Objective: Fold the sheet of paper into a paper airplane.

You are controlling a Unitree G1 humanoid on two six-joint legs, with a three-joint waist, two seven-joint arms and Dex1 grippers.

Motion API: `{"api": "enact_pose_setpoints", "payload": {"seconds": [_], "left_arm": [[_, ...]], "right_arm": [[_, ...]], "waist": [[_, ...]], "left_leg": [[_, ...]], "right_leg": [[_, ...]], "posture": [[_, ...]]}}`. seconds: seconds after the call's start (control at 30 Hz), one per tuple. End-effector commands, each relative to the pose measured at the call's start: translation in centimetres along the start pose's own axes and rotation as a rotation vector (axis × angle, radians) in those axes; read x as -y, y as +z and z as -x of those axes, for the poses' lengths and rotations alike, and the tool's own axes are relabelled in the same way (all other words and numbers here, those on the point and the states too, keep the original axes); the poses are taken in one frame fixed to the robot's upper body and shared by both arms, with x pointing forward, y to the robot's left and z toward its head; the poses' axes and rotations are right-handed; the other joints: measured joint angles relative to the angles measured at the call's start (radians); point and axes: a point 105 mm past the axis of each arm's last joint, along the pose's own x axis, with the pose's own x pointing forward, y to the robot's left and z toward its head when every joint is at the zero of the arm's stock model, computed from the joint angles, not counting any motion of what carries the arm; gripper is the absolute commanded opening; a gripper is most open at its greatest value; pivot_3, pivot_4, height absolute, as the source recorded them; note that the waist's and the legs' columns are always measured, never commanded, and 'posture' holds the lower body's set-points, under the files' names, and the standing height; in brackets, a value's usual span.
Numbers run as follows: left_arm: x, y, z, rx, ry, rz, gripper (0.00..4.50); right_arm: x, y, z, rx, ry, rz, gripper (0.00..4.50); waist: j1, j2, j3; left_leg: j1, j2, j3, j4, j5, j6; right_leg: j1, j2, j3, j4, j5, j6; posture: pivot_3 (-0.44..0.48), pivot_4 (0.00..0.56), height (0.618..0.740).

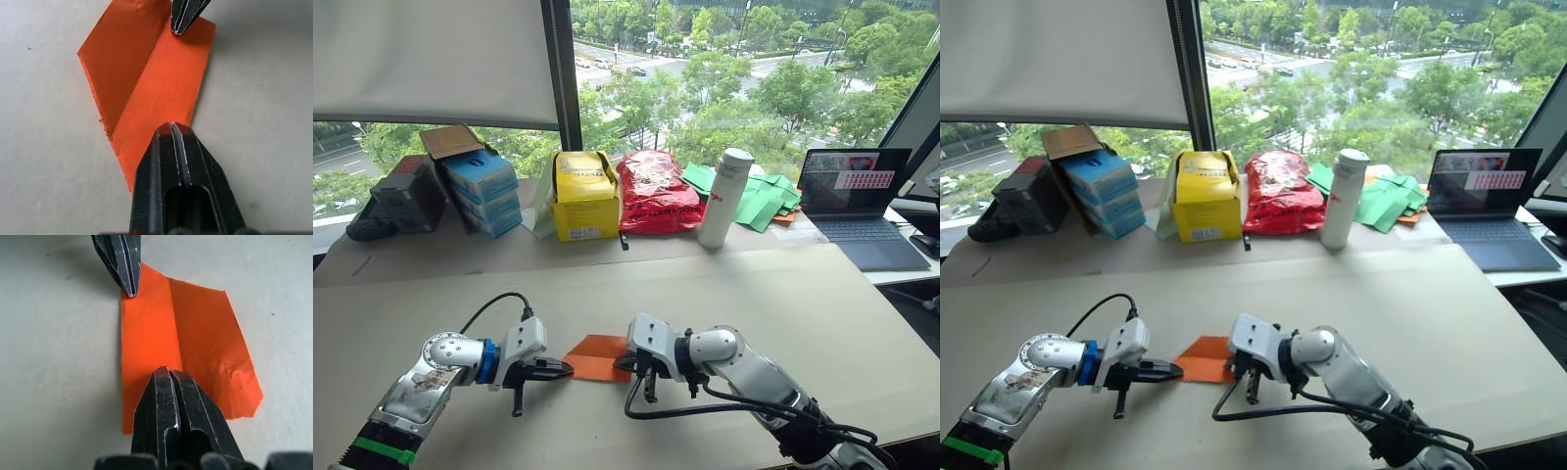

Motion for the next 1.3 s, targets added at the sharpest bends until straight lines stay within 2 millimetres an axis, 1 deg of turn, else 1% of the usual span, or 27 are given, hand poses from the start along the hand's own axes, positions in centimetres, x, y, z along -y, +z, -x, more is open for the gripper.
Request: {"api": "enact_pose_setpoints", "payload": {"seconds": [0.03,0.13,0.23,0.27,0.3,0.37,0.47,0.53,0.7,0.83,0.87,0.9,0.93,0.97,1.0,1.13,1.3], "left_arm": [[0.3,-0.2,0.0,-0.042,-0.010,-0.014,0.00],[0.3,0.1,0.0,-0.040,-0.010,-0.014,0.00],[0.2,0.5,-0.1,-0.037,-0.008,-0.015,0.00],[0.1,0.6,-0.1,-0.037,-0.008,-0.014,0.00],[0.1,0.7,0.0,-0.036,-0.007,-0.015,0.00],[0.1,0.8,0.0,-0.036,-0.006,-0.017,0.00],[0.0,1.0,0.0,-0.036,-0.004,-0.019,0.00],[0.0,1.1,0.0,-0.036,-0.002,-0.018,0.00],[0.0,1.3,0.1,-0.038,0.002,-0.022,0.00],[0.0,1.3,0.1,-0.041,0.006,-0.024,0.00],[0.0,1.3,0.1,-0.041,0.007,-0.023,0.00],[0.0,1.3,0.1,-0.041,0.008,-0.023,0.00],[0.0,1.3,0.1,-0.040,0.009,-0.022,0.00],[0.0,1.3,0.1,-0.039,0.013,-0.022,0.00],[0.0,1.3,0.1,-0.039,0.016,-0.022,0.00],[0.0,1.2,0.2,-0.039,0.017,-0.019,0.00],[0.1,1.1,0.3,-0.040,0.021,-0.016,0.00]], "right_arm": [[0.8,2.1,0.9,0.086,-0.027,-0.015,0.29],[1.5,2.9,1.3,0.144,-0.047,-0.086,1.21],[2.5,2.9,1.6,0.152,-0.083,-0.109,2.21],[2.8,2.8,1.7,0.153,-0.089,-0.115,2.66],[3.0,2.7,1.8,0.150,-0.097,-0.123,2.88],[3.6,2.2,1.7,0.147,-0.111,-0.161,2.88],[3.7,1.5,1.5,0.144,-0.106,-0.197,2.88],[3.4,0.8,1.3,0.129,-0.083,-0.204,2.88],[2.7,0.2,1.0,0.151,-0.025,-0.282,2.88],[2.6,0.2,1.0,0.167,-0.018,-0.310,2.88],[2.6,0.1,1.0,0.166,-0.019,-0.310,2.64],[2.7,0.1,1.0,0.164,-0.021,-0.310,2.30],[2.7,0.0,1.0,0.164,-0.022,-0.311,2.11],[2.7,-0.1,1.0,0.163,-0.022,-0.310,1.67],[2.7,-0.1,1.0,0.164,-0.022,-0.309,1.42],[2.5,0.4,1.0,0.186,-0.018,-0.298,0.05],[1.8,0.9,1.1,0.202,-0.011,-0.179,0.05]], "waist": [[0.000,0.000,0.000],[0.000,0.000,0.000],[0.001,0.000,0.000],[0.001,0.000,0.000],[0.001,0.000,0.000],[0.000,0.000,0.000],[0.000,0.000,0.000],[0.000,0.000,0.000],[0.000,0.000,0.000],[0.000,0.000,0.000],[0.000,0.000,0.000],[0.000,0.000,0.000],[0.000,0.000,0.000],[0.000,0.000,0.000],[0.000,0.000,0.000],[0.000,0.000,0.000],[0.000,0.000,0.000]], "left_leg": [[0.000,0.000,0.000,0.000,0.000,0.000],[0.000,0.000,0.000,0.000,0.000,0.000],[0.000,0.000,0.000,0.000,0.000,0.000],[0.000,0.000,0.000,0.000,0.000,0.000],[0.000,0.000,0.000,0.000,0.000,0.000],[0.000,0.000,0.000,0.000,0.000,0.000],[0.000,0.000,0.000,0.000,0.000,0.000],[0.000,0.000,0.000,0.000,0.000,0.000],[0.000,0.000,0.000,0.000,0.000,0.000],[-0.001,0.000,0.000,0.000,0.000,0.000],[0.000,0.000,0.000,0.000,0.000,0.000],[0.000,0.000,0.000,0.000,0.000,0.000],[0.000,0.000,0.000,0.000,0.000,0.000],[0.000,0.000,0.000,0.000,0.000,0.000],[0.000,0.000,0.000,0.000,0.000,0.000],[-0.001,0.000,0.000,0.000,0.000,0.000],[-0.001,0.000,0.000,0.000,0.000,0.000]], "right_leg": [[0.000,0.000,0.000,0.000,0.000,0.000],[0.000,0.000,0.000,0.000,0.000,0.000],[0.000,0.000,0.000,0.000,0.000,0.000],[0.000,0.000,0.000,0.000,0.000,0.000],[0.000,0.000,0.000,0.000,0.000,0.000],[0.000,0.000,0.000,0.000,0.000,0.000],[0.000,0.000,0.000,0.000,0.000,0.000],[0.000,0.000,0.000,0.000,0.000,0.000],[0.000,0.000,0.000,0.000,0.000,0.000],[0.000,0.000,0.001,0.000,0.000,0.000],[0.000,0.000,0.001,0.000,0.000,0.000],[0.000,0.000,0.001,0.000,0.000,0.000],[0.000,0.000,0.001,0.000,0.000,0.000],[0.000,0.000,0.000,0.000,0.000,0.000],[0.000,0.000,0.001,0.000,0.000,0.000],[0.000,0.000,0.001,0.000,0.000,0.000],[0.000,0.000,0.001,0.000,0.000,0.000]], "posture": [[0.000,0.150,0.740],[0.000,0.150,0.740],[0.000,0.150,0.740],[0.000,0.150,0.740],[0.000,0.150,0.740],[0.000,0.150,0.740],[0.000,0.150,0.740],[0.000,0.150,0.740],[0.000,0.150,0.740],[0.000,0.150,0.740],[0.000,0.150,0.740],[0.000,0.150,0.740],[0.000,0.150,0.740],[0.000,0.150,0.740],[0.000,0.150,0.740],[0.000,0.150,0.740],[0.000,0.150,0.740]]}}
